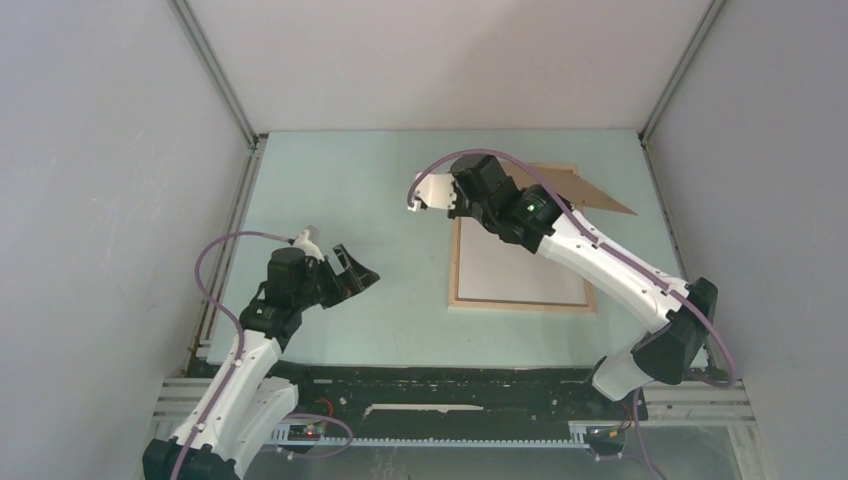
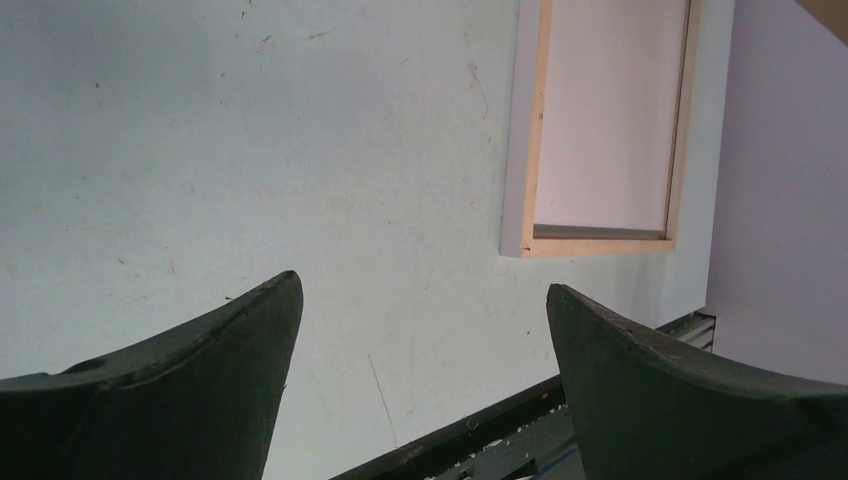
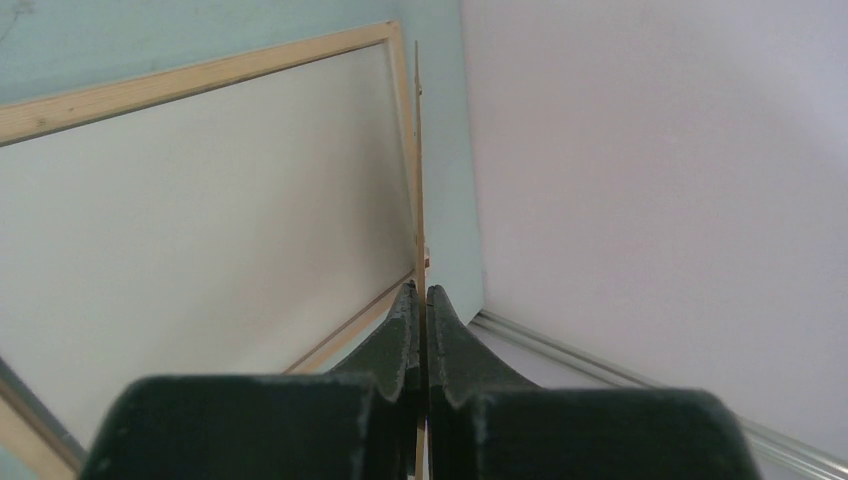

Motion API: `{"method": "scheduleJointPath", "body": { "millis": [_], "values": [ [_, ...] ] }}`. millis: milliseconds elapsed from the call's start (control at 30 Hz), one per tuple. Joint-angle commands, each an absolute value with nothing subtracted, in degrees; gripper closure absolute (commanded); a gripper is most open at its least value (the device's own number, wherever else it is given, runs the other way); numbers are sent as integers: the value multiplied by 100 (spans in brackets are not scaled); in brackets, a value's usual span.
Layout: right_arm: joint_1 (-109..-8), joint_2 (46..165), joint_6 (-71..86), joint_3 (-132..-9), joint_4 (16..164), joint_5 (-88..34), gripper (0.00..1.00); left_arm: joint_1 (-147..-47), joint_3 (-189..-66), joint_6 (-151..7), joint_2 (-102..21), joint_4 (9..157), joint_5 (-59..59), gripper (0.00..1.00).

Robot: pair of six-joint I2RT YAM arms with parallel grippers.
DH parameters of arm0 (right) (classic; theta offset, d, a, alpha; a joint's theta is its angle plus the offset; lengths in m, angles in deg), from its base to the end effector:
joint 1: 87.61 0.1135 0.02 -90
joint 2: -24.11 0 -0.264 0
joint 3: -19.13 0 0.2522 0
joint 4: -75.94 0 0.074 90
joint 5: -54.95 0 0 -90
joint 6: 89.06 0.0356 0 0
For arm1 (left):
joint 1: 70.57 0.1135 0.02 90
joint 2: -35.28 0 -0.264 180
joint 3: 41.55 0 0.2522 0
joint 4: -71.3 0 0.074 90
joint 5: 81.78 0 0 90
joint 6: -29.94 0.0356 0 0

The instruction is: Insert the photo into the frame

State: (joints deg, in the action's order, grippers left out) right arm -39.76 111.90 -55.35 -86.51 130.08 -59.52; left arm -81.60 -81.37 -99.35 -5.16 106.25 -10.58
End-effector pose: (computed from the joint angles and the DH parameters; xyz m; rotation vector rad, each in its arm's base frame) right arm 0.2362 0.2389 0.3916 -1.5717 1.5282 -0.5524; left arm 0.1537 -0.0417 0.2194 -0.3678 2.2547 -0.8388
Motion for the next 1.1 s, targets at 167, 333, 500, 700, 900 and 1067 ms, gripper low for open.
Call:
{"method": "scheduleJointPath", "body": {
  "millis": [167, 333, 500, 700, 900, 1067],
  "values": [
    [-3752, 10953, -5442, -7954, 12784, -6379, 100, -8182, -8502, -9758, -449, 10583, -1184, 0],
    [-3592, 11032, -5317, -7573, 12560, -6431, 100, -8186, -8524, -9742, -382, 10669, -1184, 0],
    [-3414, 11334, -5217, -7370, 12258, -6836, 96, -8184, -8494, -9742, -316, 10727, -1193, 0],
    [-3281, 11669, -4995, -7299, 12131, -7162, 94, -8188, -8520, -9742, -217, 10821, -1191, 0],
    [-3252, 11889, -4483, -7216, 12106, -7237, 67, -8183, -8511, -9733, -157, 10887, -1198, 0],
    [-3160, 11840, -4070, -6973, 12099, -6979, 41, -8182, -8528, -9733, -137, 10910, -1223, 0]
  ]
}}
